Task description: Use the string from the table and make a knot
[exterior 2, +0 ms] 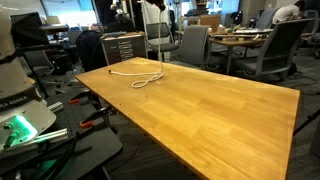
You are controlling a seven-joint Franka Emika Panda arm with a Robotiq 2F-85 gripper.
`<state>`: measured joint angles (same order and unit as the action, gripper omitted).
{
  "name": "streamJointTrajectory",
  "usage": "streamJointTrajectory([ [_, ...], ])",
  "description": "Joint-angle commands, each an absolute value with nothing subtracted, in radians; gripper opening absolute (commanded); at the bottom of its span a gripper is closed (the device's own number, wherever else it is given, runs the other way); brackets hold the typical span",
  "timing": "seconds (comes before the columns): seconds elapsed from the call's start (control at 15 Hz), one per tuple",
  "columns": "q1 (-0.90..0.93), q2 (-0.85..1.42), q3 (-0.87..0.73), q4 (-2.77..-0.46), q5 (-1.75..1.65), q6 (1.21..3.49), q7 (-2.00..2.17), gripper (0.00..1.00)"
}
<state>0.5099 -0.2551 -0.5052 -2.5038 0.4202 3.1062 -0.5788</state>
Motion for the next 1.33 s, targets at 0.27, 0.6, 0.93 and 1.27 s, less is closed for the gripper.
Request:
streamJointTrajectory([
  [0.27,0.525,-0.096,-0.51,-2.503,0.376,3.081,-0.685,0.37],
  [0.6,0.527,-0.054,-0.513,-2.516,0.394,3.006,-0.68,0.84],
  [0.93,0.526,-0.041,-0.51,-2.514,0.38,3.035,-0.688,0.93],
  [1.27,0.452,0.018,-0.554,-2.505,0.084,2.994,-0.695,1.0],
])
